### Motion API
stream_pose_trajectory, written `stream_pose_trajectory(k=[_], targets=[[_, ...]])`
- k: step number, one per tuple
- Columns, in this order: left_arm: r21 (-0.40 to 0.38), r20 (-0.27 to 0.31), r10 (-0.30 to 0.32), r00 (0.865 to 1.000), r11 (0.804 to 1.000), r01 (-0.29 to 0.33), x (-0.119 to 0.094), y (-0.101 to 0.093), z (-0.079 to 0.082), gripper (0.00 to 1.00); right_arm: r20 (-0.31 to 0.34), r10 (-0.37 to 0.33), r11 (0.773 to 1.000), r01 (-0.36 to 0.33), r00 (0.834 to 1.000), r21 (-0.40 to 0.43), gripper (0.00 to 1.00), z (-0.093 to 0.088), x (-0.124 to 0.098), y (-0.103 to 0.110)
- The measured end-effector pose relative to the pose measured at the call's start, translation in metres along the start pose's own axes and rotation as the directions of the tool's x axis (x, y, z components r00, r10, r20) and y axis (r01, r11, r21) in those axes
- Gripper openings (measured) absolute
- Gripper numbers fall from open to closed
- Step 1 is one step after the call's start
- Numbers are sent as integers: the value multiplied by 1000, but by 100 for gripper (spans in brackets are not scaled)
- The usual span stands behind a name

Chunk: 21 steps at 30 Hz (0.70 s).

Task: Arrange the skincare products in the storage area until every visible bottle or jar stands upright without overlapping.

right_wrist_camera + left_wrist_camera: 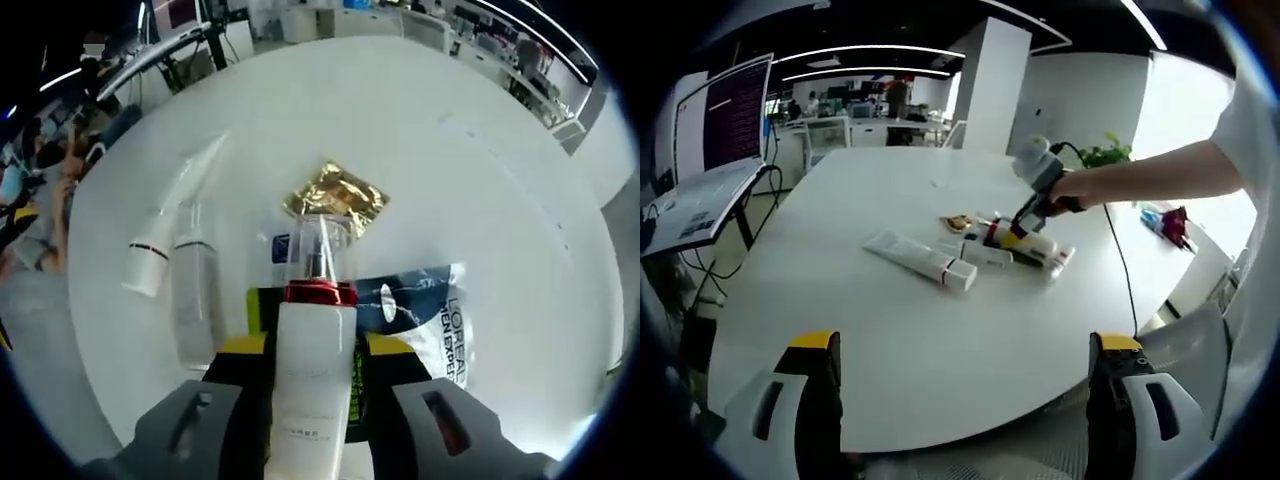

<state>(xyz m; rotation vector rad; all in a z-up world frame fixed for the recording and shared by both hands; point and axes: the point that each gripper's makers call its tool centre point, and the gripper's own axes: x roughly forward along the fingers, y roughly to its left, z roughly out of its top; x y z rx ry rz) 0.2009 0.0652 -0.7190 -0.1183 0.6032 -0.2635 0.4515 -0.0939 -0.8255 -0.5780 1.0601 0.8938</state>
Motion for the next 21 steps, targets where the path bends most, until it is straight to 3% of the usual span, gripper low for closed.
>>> stream_pose_trajectory(k=[5, 8, 17, 21], targets=[[0, 1, 1, 1000, 1000, -1, 0, 0, 1, 96, -37, -8, 999, 6, 999, -32, 31, -3, 2, 4], [1, 2, 2, 1000, 1000, -2, 0, 0, 1, 96, -1, -22, 998, 22, 1000, -58, 31, 3, 9, -2], [5, 4, 1, 1000, 1000, -1, 0, -1, 1, 96, 11, -32, 999, 32, 999, -36, 29, 2, 7, -3], [-21, 64, -14, 998, 1000, 16, -2, -4, 13, 99, 78, -48, 999, 50, 996, -21, 28, 3, -8, -4]])
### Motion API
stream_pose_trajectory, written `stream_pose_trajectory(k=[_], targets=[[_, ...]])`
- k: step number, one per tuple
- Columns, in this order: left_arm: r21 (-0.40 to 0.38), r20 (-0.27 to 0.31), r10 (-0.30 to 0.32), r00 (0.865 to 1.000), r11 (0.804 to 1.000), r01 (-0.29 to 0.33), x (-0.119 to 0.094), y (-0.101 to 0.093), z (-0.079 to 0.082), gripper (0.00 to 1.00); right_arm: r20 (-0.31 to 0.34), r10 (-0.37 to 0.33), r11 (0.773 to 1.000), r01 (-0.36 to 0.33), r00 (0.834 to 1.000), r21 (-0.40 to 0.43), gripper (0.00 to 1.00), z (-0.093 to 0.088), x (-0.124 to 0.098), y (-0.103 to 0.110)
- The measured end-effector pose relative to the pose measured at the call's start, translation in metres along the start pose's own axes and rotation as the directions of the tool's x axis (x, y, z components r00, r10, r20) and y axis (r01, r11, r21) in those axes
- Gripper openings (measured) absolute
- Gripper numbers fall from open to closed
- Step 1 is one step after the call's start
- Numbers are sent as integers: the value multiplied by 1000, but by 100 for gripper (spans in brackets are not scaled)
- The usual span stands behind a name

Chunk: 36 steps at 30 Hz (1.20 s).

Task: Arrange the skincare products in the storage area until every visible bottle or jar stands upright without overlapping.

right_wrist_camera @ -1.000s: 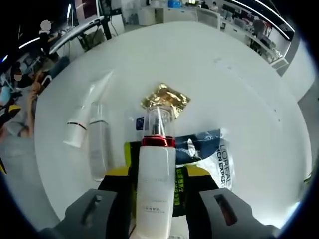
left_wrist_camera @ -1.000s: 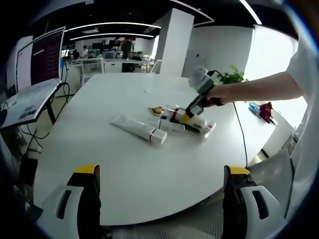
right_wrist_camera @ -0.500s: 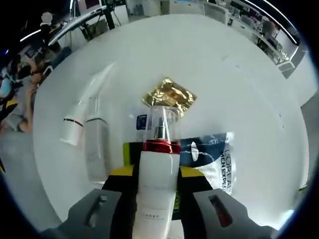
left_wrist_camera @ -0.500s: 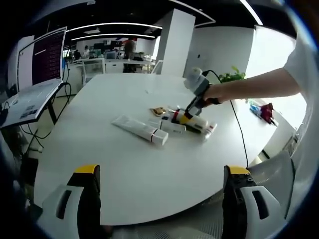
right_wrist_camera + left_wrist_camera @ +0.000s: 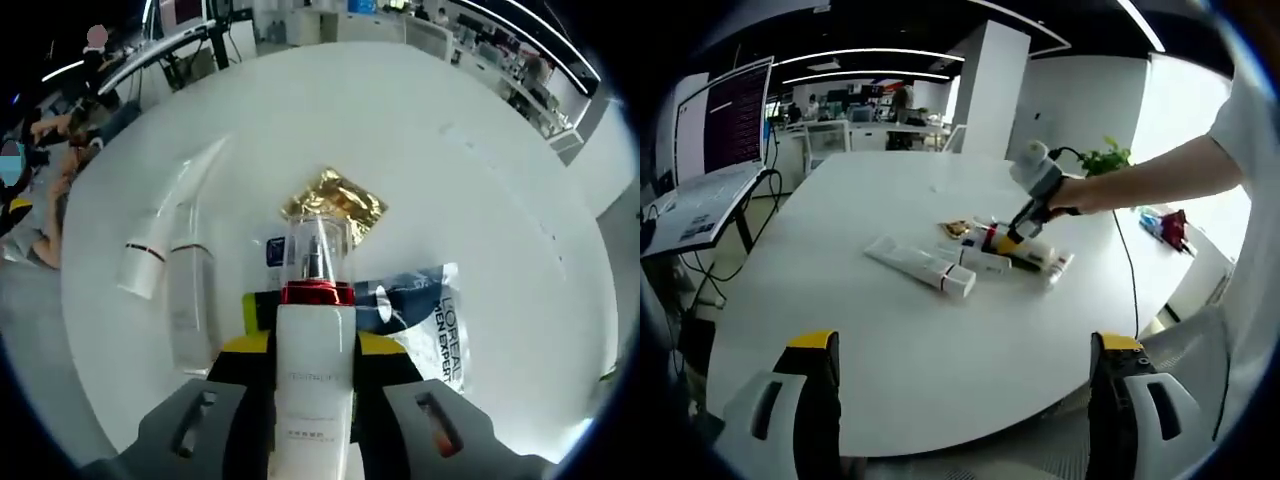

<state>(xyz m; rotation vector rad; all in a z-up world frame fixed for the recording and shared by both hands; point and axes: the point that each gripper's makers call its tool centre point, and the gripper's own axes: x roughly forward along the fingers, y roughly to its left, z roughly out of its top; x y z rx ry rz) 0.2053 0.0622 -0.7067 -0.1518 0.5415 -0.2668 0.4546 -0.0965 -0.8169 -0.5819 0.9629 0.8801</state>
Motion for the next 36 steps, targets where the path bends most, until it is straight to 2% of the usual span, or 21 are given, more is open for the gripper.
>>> stream_pose_trajectory(k=[6, 12, 18, 22, 30, 36], targets=[[-16, 11, -10, 1000, 1000, 10, -1, 2, 1, 99, 96, -19, 1000, 20, 995, -7, 28, 14, -21, 5], [-16, 24, -24, 999, 1000, 24, 0, 0, 4, 99, 158, -30, 1000, 30, 987, 2, 27, 20, -44, 12], [-20, 42, -49, 998, 999, 50, -2, -6, 8, 99, 268, -40, 999, 32, 962, 37, 27, 35, -84, 25], [-46, 64, -64, 996, 997, 67, -3, -7, 12, 99, 326, -34, 999, 31, 945, 15, 27, 42, -110, 47], [-96, 112, -73, 991, 992, 84, -8, -5, 18, 99, 382, 13, 1000, -5, 924, -22, 27, 44, -134, 87], [-61, 110, -81, 991, 994, 88, -8, -9, 18, 98, 410, 26, 999, -12, 912, -35, 27, 43, -148, 108]])
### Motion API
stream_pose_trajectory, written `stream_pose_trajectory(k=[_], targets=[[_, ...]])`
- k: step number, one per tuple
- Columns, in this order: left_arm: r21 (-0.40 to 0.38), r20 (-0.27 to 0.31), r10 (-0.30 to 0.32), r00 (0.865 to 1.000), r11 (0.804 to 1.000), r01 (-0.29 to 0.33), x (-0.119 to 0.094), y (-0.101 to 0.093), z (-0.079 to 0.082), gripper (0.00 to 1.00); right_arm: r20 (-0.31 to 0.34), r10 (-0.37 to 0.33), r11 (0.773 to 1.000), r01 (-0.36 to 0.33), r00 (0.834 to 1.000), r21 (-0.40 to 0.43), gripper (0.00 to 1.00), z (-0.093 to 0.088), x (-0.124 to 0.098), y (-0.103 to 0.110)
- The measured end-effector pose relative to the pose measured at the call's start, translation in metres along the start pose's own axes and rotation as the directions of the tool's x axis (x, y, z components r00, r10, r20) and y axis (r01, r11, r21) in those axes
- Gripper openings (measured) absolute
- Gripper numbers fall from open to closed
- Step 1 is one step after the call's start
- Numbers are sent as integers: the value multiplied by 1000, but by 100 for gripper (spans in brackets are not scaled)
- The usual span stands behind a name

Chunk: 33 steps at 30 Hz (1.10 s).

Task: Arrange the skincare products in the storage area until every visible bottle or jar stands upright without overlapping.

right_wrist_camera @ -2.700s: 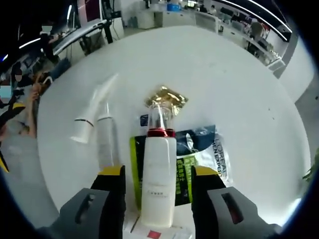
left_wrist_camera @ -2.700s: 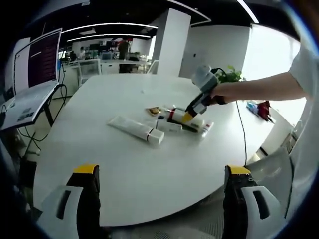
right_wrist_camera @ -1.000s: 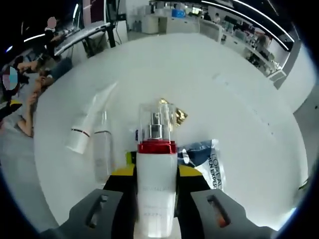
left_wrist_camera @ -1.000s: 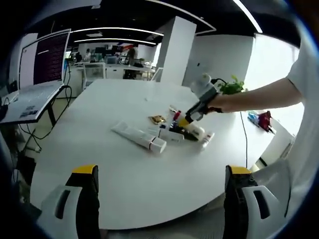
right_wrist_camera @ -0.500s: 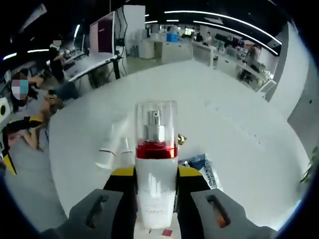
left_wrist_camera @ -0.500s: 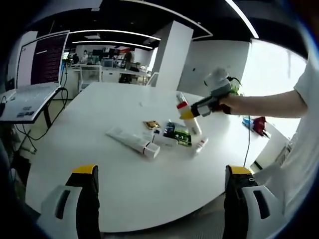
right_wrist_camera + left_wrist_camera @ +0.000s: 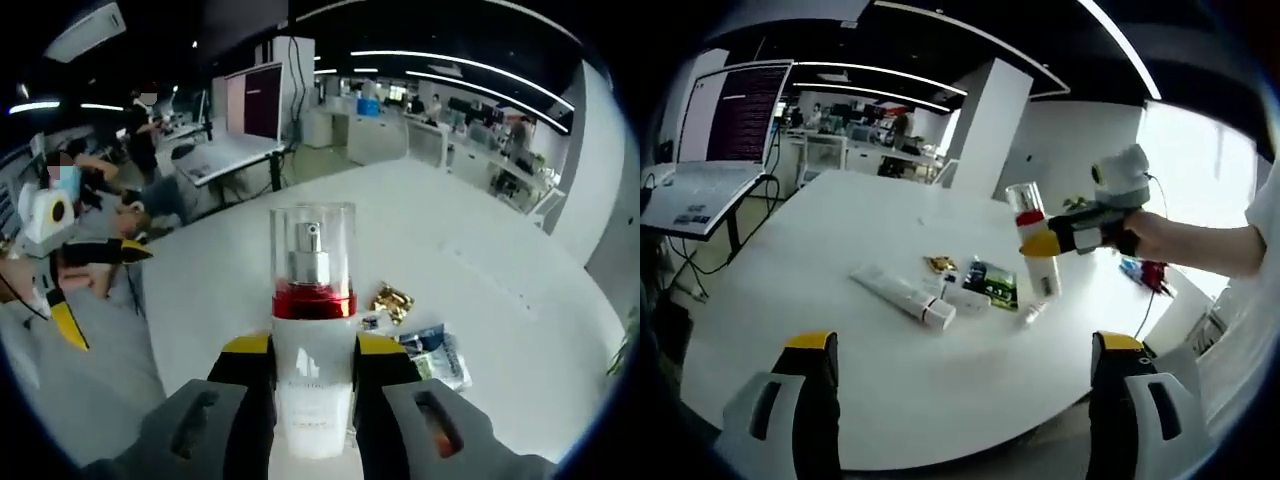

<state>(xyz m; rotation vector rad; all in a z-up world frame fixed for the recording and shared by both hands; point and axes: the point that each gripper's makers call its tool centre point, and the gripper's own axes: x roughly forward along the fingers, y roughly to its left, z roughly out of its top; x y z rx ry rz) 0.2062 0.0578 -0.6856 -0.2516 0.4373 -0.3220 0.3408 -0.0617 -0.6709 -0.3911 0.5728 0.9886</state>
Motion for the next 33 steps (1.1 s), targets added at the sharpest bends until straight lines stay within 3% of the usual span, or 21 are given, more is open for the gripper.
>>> stream_pose_trajectory(k=[3, 7, 12, 14, 18, 24, 33], targets=[[-3, 0, -6, 1000, 1000, 6, 0, -3, 0, 98, 7, -1, 1000, 1, 1000, -2, 27, -4, -3, 7], [-122, 43, -5, 999, 992, 10, -2, 5, 10, 98, 32, 1, 999, -3, 999, 54, 27, -12, -10, 21], [-87, 24, -22, 999, 996, 24, -2, -2, 12, 98, 62, -8, 998, 5, 998, 63, 27, -14, -18, 39], [-80, 25, -30, 999, 996, 32, -2, -10, 20, 97, 72, -16, 999, 12, 997, 53, 27, -13, -21, 45], [-88, 80, -72, 994, 993, 79, 0, -29, 42, 95, 110, -27, 998, 21, 994, 54, 28, -8, -26, 56], [-62, 123, -150, 981, 985, 159, 7, -61, 64, 81, 152, -40, 999, 39, 988, 10, 28, -2, -33, 77], [-47, 99, -198, 975, 978, 203, 9, -79, 58, 65, 195, -41, 998, 50, 980, -39, 28, 5, -35, 108]])
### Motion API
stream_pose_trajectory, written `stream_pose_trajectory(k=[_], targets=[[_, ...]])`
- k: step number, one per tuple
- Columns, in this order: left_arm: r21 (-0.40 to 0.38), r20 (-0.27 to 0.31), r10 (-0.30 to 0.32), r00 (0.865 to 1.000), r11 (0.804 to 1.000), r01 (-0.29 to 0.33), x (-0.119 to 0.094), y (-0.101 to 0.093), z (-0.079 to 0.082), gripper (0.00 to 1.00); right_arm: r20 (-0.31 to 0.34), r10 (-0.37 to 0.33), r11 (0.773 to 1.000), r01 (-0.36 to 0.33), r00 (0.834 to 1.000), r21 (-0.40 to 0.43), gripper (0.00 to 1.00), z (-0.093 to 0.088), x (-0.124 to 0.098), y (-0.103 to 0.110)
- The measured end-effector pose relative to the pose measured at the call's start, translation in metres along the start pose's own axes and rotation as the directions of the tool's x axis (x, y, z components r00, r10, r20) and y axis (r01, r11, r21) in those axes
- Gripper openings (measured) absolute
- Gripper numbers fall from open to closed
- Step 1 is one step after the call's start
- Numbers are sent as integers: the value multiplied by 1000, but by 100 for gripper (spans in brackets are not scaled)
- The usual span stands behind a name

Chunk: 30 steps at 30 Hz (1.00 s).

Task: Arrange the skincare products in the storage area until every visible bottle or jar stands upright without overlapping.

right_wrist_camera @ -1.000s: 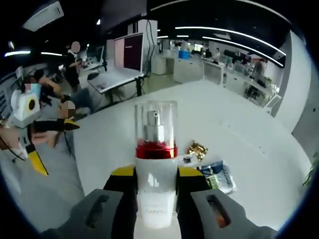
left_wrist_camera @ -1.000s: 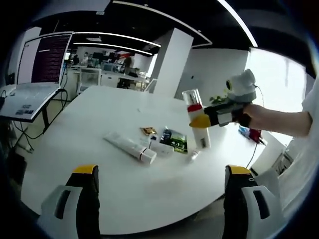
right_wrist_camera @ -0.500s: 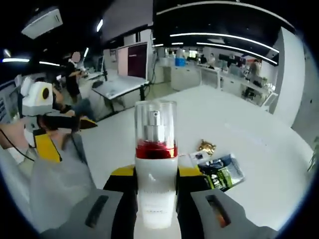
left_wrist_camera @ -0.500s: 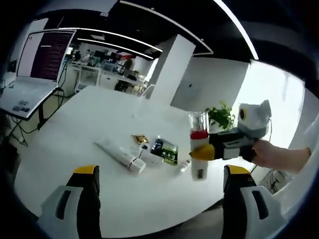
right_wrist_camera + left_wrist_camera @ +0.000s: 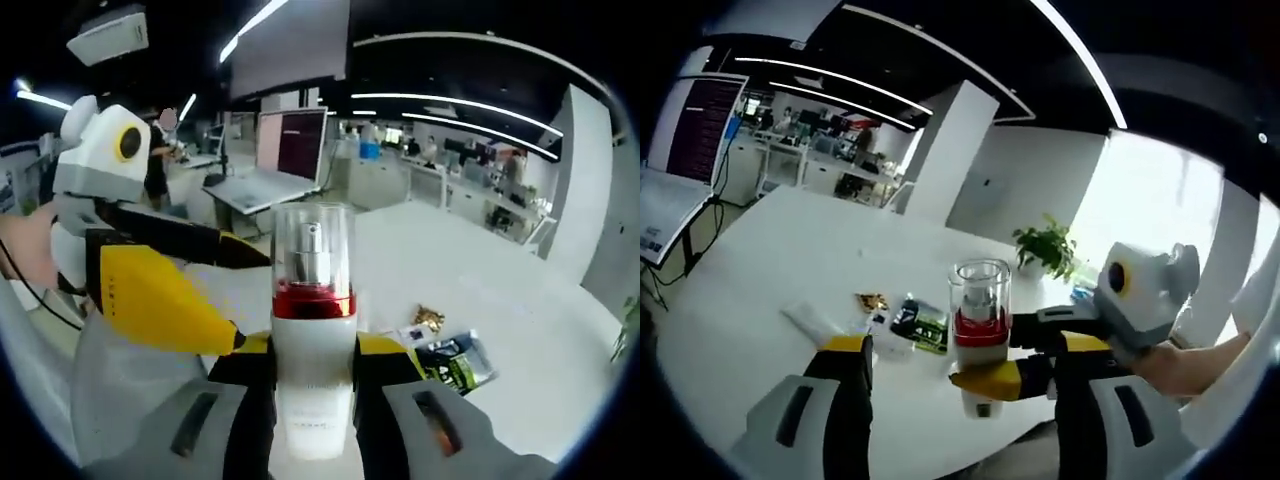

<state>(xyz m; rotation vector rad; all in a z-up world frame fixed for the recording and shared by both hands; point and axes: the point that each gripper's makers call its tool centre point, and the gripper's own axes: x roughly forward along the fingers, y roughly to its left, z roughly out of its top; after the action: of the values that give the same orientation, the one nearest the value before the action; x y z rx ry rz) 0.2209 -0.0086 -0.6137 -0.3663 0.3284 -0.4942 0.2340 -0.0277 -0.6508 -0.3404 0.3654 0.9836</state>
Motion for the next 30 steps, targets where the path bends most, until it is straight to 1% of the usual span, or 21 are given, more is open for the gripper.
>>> stream_pose_trajectory(k=[2, 4, 7, 11, 12, 13, 14, 18, 22, 24, 26, 28, 30], targets=[[7, -2, -8, 1000, 1000, 8, 0, -1, -1, 60, 6, 0, 1000, 0, 1000, -17, 28, 3, 0, 6], [11, -8, -11, 1000, 1000, 11, 0, -3, -3, 53, 12, -1, 999, 1, 1000, -33, 28, 5, 0, 11], [13, -23, -22, 999, 1000, 22, 0, -6, -6, 47, 16, -8, 998, 9, 1000, -59, 28, 6, -2, 18], [28, -38, -27, 999, 999, 28, 3, -10, -10, 45, 14, -16, 997, 17, 1000, -81, 28, 6, -4, 23], [51, -42, -23, 999, 998, 25, 3, -10, -11, 45, 14, -18, 997, 19, 1000, -78, 28, 6, -5, 24], [102, -41, -15, 999, 995, 20, 3, -11, -10, 44, 14, -21, 997, 22, 1000, -69, 28, 4, -6, 23], [125, -41, -13, 999, 992, 18, 4, -12, -10, 42, 14, -23, 998, 24, 1000, -61, 28, 3, -6, 23], [156, -38, -29, 999, 987, 35, 8, -21, -10, 35, 8, -37, 998, 37, 999, -56, 28, 0, -12, 21], [164, -39, -43, 998, 985, 49, 14, -25, -9, 30, 6, -45, 997, 46, 999, -55, 28, -1, -16, 17], [173, -35, -49, 998, 983, 54, 17, -29, -8, 29, 8, -52, 997, 52, 999, -57, 28, -1, -18, 14], [173, -25, -48, 999, 984, 52, 20, -32, -6, 30, 10, -58, 997, 58, 998, -51, 28, 0, -20, 9], [173, -17, -45, 999, 984, 48, 24, -31, -4, 30, 11, -61, 996, 62, 998, -57, 28, 1, -21, 5], [156, -22, -48, 999, 987, 50, 28, -33, -3, 29, 11, -60, 997, 60, 998, -56, 28, 0, -21, 0]])
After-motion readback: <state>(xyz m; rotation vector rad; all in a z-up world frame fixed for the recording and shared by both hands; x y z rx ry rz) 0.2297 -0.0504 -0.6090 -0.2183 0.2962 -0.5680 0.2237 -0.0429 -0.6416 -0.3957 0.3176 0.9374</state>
